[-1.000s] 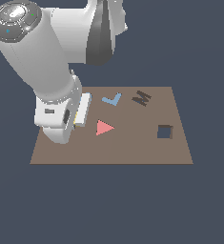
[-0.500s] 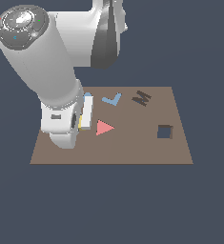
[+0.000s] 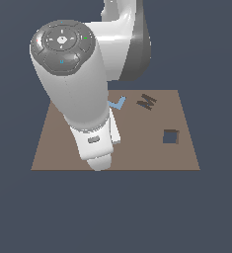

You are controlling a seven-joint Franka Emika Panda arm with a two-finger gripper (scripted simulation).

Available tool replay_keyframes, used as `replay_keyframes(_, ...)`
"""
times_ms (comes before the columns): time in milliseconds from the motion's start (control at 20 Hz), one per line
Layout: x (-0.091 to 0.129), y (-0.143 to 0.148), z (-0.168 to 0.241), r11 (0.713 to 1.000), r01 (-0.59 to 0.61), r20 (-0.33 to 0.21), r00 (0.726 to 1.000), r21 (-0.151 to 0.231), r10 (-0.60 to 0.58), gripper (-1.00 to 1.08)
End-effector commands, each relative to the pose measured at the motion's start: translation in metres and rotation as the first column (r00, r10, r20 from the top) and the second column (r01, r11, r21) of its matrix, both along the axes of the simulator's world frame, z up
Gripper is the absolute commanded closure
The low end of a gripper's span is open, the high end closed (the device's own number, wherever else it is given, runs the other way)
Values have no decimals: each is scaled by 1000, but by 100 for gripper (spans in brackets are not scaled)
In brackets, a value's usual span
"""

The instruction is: Insert a designated object into the corresponding slot on a board.

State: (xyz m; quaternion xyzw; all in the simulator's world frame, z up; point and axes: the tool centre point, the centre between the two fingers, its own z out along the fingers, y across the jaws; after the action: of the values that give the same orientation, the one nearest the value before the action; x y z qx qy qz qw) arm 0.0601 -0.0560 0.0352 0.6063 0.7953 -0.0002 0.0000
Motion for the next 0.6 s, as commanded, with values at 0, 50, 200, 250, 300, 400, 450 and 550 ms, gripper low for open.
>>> replay_keyframes(0,11,23,1,995,-103,1,995,0,103,108)
replay_keyframes(50,14,33,1,990,-143,1,990,0,143,108)
replay_keyframes(200,22,61,2,966,-260,1,966,0,260,108)
replay_keyframes(250,23,70,2,955,-297,1,955,0,297,108)
replay_keyframes(300,25,79,2,943,-334,1,943,0,334,108)
replay_keyframes(400,26,98,3,914,-405,1,914,0,405,108)
replay_keyframes(450,27,107,3,899,-439,1,899,0,439,108)
replay_keyframes(550,26,125,3,863,-505,1,863,0,505,108)
